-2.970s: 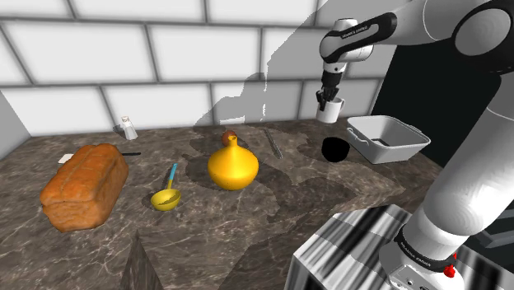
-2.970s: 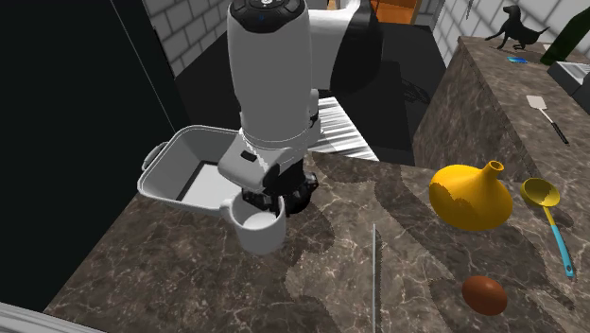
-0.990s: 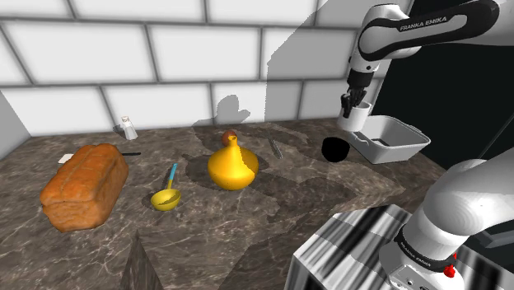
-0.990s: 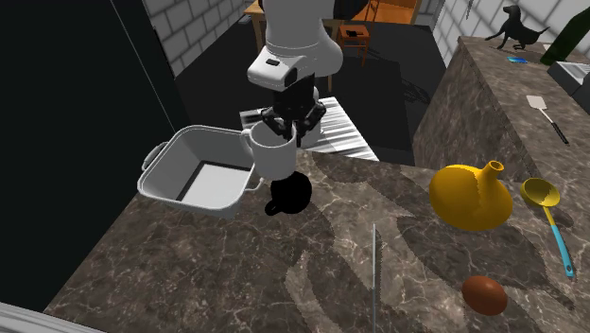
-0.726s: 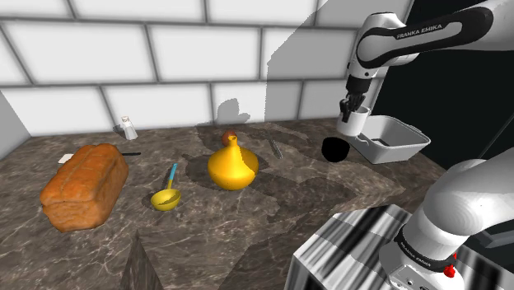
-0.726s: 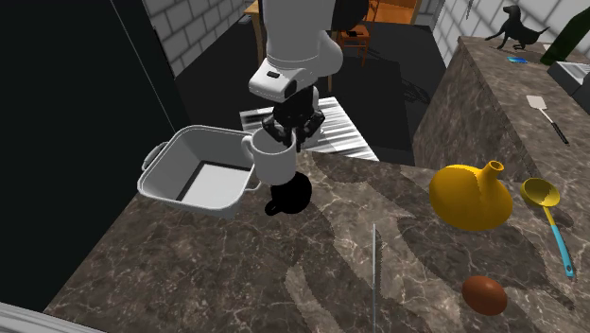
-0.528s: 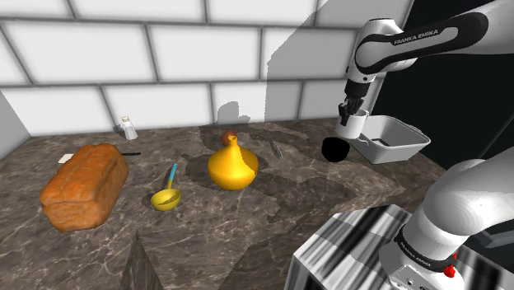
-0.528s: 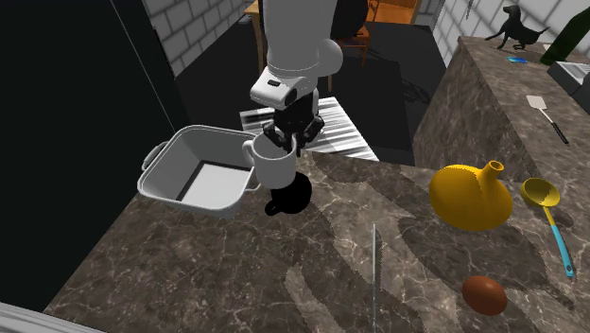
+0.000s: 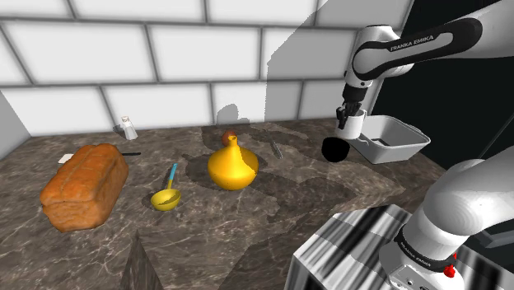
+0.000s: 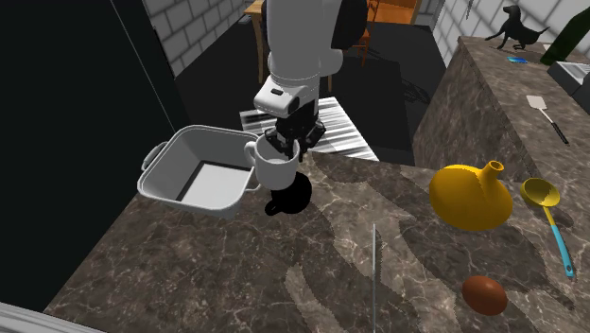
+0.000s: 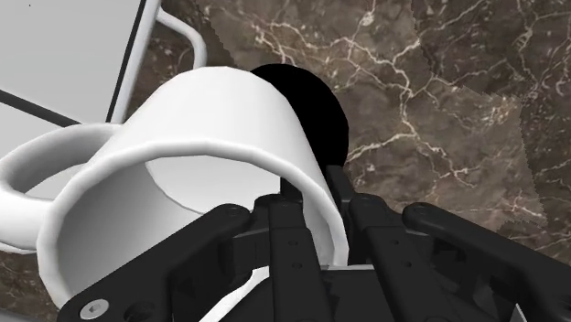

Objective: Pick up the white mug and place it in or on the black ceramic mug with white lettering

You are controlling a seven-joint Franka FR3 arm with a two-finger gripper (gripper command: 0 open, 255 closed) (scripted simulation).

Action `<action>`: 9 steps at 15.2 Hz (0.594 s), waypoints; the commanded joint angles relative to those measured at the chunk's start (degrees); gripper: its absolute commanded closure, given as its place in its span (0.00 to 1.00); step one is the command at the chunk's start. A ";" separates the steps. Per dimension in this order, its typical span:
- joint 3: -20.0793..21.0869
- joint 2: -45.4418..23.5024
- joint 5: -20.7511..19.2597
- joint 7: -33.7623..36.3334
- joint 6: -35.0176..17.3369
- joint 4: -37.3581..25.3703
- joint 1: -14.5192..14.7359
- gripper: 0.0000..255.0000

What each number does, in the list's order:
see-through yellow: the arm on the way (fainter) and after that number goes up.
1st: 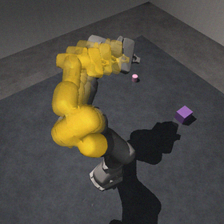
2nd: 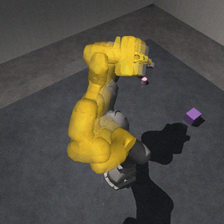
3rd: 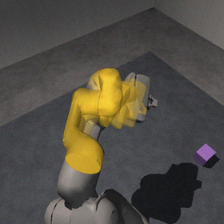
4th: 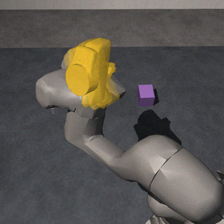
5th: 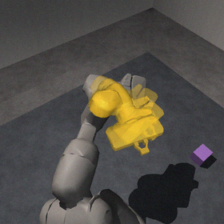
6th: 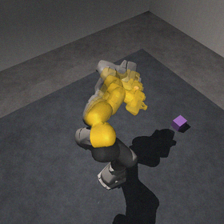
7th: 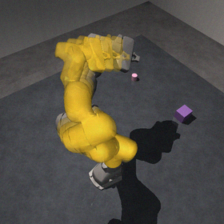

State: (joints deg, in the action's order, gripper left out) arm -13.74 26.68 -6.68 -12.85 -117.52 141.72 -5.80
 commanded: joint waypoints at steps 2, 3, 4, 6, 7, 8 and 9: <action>-0.29 -0.26 -0.20 -0.06 0.03 0.44 -0.35 1.00; -0.31 -0.42 -0.18 -0.09 -0.03 0.33 -0.34 0.00; -0.36 -0.48 -0.17 -0.17 0.15 0.09 -0.35 0.00; -0.30 -0.46 -0.14 -0.09 0.18 0.08 -0.31 0.00; -0.31 -0.48 -0.14 -0.11 0.19 0.06 -0.32 0.00; -0.28 -0.26 -0.20 -0.06 0.03 0.44 -0.36 0.00; -0.07 0.40 -0.14 -0.03 2.12 -1.00 -0.34 0.00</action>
State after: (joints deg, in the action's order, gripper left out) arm -13.90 26.77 -6.84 -12.88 -116.39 141.35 -6.14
